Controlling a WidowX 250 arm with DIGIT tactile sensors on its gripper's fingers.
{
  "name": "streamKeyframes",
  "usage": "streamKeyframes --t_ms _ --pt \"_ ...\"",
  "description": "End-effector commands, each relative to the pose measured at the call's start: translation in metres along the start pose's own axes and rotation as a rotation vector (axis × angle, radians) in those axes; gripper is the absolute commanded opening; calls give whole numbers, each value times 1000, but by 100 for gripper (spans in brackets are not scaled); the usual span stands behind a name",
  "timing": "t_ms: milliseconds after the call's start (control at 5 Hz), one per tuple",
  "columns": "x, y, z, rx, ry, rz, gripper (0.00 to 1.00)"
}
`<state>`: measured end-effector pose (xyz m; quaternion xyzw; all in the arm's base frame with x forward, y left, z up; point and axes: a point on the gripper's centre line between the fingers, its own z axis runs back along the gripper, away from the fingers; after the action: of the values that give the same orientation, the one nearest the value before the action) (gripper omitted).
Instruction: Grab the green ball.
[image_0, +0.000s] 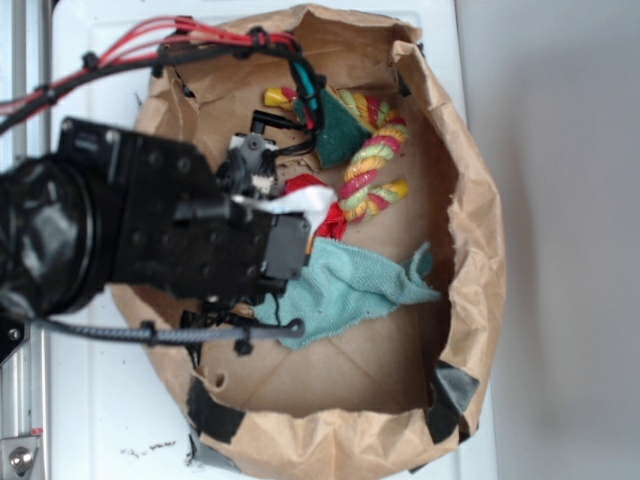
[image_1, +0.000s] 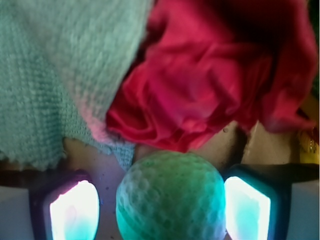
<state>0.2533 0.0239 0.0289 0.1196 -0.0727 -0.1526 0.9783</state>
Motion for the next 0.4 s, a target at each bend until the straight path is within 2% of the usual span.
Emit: streamKeyframes --t_ms 0,200 --pt "4 -8 -2 19 -4 -19 100" --pt "4 -6 -1 13 -8 -5 0"
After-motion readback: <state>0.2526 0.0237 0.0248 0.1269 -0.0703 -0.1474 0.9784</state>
